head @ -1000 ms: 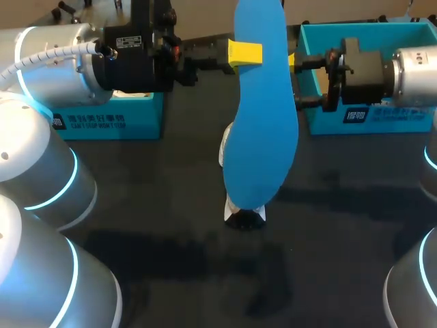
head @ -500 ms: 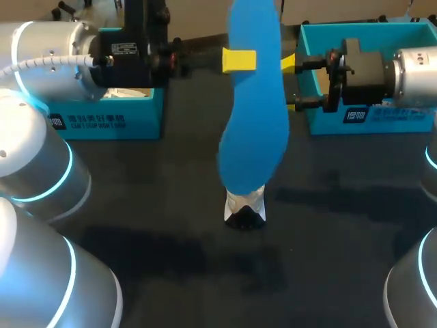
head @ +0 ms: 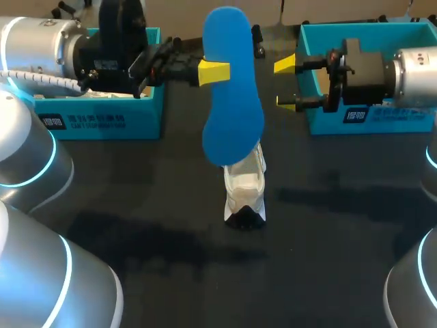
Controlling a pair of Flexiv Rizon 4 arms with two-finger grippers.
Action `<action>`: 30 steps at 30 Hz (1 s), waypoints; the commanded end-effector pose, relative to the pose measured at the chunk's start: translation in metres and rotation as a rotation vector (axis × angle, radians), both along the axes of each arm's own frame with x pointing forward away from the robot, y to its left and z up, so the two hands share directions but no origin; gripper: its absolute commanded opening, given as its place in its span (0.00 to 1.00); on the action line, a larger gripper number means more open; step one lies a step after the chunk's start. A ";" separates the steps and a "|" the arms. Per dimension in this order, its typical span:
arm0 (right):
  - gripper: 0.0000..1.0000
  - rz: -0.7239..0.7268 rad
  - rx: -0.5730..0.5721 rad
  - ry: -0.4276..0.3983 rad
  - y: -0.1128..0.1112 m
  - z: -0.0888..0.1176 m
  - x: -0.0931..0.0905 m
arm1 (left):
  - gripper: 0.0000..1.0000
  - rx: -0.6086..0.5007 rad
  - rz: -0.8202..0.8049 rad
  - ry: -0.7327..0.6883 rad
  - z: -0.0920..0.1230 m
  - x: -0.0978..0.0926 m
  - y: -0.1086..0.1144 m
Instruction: Take the shoe out of the shoebox, open the shoe tongue, remove and reinsert the insole, then place the shoe into the shoebox
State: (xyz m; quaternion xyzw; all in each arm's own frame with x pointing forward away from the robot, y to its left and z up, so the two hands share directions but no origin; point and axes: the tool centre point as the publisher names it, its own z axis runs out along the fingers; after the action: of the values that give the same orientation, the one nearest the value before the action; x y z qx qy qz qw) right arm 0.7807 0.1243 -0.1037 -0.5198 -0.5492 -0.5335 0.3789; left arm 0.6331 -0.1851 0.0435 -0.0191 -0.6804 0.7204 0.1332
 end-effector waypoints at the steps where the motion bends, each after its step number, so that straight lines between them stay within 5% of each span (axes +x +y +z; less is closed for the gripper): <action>1: 1.00 -0.002 -0.001 0.000 0.002 0.000 0.000 | 0.00 -0.190 0.052 -0.586 -0.006 0.013 -0.001; 4: 1.00 -0.002 -0.001 0.000 0.002 0.000 0.000 | 0.00 -0.240 0.050 -0.707 -0.010 0.018 -0.003; 21: 1.00 -0.002 -0.001 0.000 0.002 0.000 0.000 | 0.00 -0.240 0.050 -0.707 -0.010 0.018 -0.003; 30: 1.00 -0.002 -0.001 0.000 0.002 0.000 0.000 | 0.00 -0.227 -0.007 -1.025 -0.040 0.034 0.011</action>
State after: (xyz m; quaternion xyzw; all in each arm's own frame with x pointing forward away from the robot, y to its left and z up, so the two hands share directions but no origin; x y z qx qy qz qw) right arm 0.7807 0.1239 -0.1038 -0.5193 -0.5492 -0.5340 0.3789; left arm 0.6585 -0.1808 0.0072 -0.3538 -0.5852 0.7010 -0.2026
